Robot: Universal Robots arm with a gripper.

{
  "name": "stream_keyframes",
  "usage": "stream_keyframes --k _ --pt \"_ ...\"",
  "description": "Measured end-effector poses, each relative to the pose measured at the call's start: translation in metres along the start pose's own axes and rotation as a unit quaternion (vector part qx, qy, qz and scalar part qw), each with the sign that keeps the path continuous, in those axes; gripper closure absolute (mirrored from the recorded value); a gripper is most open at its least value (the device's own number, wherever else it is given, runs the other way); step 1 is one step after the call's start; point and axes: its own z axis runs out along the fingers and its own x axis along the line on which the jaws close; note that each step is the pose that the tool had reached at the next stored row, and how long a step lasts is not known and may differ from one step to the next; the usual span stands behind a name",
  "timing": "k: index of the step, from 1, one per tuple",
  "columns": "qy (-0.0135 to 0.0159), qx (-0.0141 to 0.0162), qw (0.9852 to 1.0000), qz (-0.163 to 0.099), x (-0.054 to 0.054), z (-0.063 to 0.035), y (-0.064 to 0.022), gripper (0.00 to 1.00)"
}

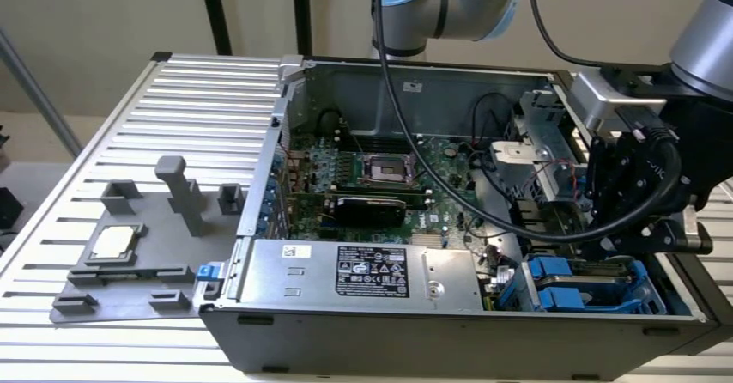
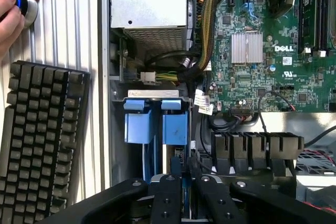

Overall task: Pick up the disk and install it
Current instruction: 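Insert the first disk wire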

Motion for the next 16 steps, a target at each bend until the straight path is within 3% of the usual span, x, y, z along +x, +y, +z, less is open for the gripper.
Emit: stream_keyframes --k 9,10,11,16 --pt "0.0001 0.0 1.0 0.0 0.0 -0.0013 0.0 0.82" --pt "0.0 0.0 1.0 0.0 0.0 -0.0031 0.0 0.82" --pt "-0.0001 0.0 1.0 0.0 0.001 -0.0059 0.0001 0.75" --pt "0.0 -0.0005 1.0 0.0 0.002 -0.0276 0.0 0.75"
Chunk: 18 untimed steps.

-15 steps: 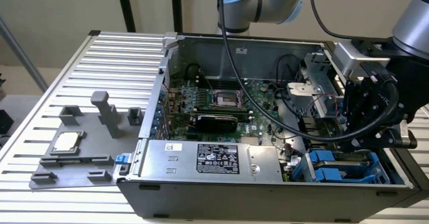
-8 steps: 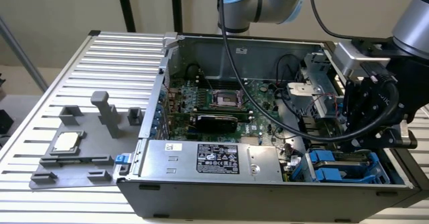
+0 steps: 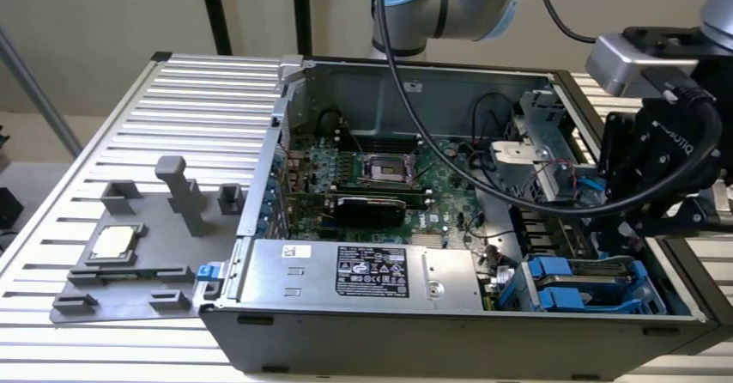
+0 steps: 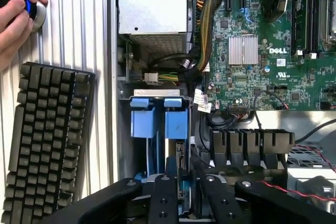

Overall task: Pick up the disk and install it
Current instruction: 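Insert the first disk wire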

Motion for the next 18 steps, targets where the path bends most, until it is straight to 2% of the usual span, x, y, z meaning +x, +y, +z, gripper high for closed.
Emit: stream_keyframes --k 3,7,9,14,18 --pt "-0.0003 -0.0019 1.0 0.0 0.001 -0.0116 -0.006 0.75" --pt "-0.0019 -0.0054 1.0 0.0 0.001 -0.0132 -0.0233 0.75" --pt "-0.002 -0.0058 1.0 0.0 0.0 -0.0099 -0.0264 0.75" --pt "-0.0019 -0.0058 1.0 -0.002 -0.001 -0.001 -0.0279 0.75" --pt "-0.0019 -0.0055 1.0 -0.005 -0.006 0.006 -0.029 0.75"
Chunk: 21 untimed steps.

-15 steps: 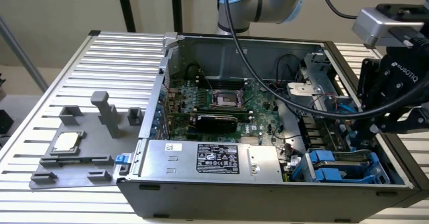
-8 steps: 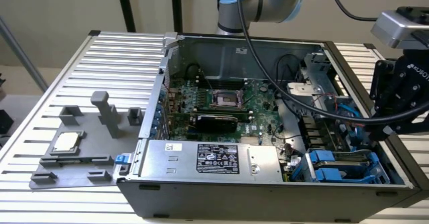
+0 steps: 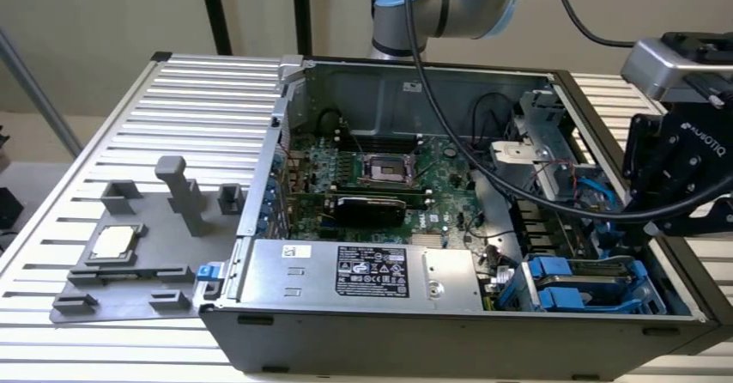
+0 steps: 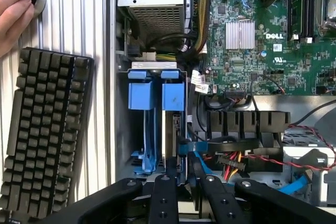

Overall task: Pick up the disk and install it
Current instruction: 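Insert the first disk wire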

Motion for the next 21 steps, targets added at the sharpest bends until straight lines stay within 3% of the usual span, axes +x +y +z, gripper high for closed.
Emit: stream_keyframes --k 10,11,13,14,17,21 --pt "0.0002 0.0005 1.0 -0.005 -0.016 0.0127 -0.0009 0.73" --pt "0.0001 0.0005 1.0 -0.005 -0.016 0.0127 -0.0005 0.62" --pt "0.0002 0.0005 1.0 -0.005 -0.016 0.0128 0.003 0.62" --pt "0.0002 0.0005 1.0 -0.005 -0.016 0.0129 0.0062 0.55" --pt "0.0003 0.0005 1.0 -0.005 -0.013 0.0134 0.0167 0.55" --pt "-0.0011 0.0004 1.0 -0.005 0.0 0.0144 0.0176 0.55"
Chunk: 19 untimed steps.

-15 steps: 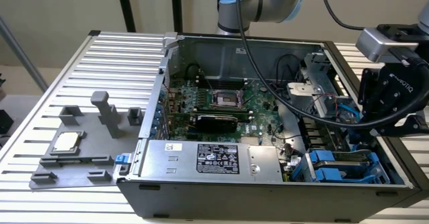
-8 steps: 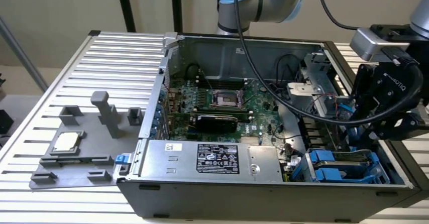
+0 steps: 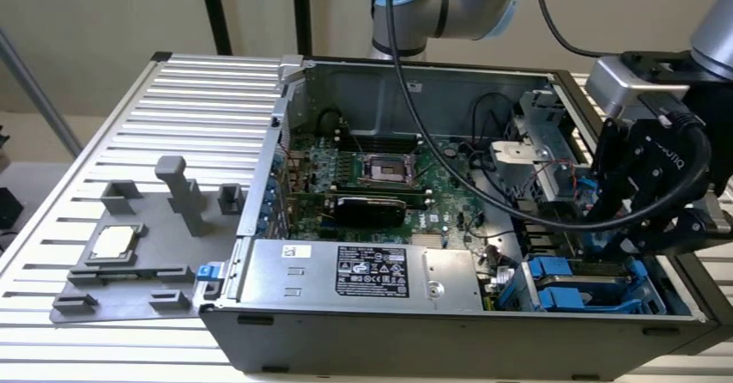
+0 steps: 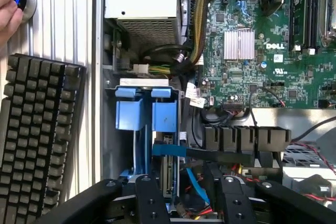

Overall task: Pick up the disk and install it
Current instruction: 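Insert the first disk wire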

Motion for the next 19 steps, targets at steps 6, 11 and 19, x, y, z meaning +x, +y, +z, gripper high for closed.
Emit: stream_keyframes --k 6,11,19 --pt "-0.0078 -0.0002 1.0 0.0 0.014 0.0007 -0.0068 0.55" --pt "-0.0133 -0.0003 0.9999 0.0 0.019 0.0006 -0.0246 0.55" --pt "-0.031 -0.0001 0.9995 -0.01 0.02 0.0063 -0.0321 0.55"
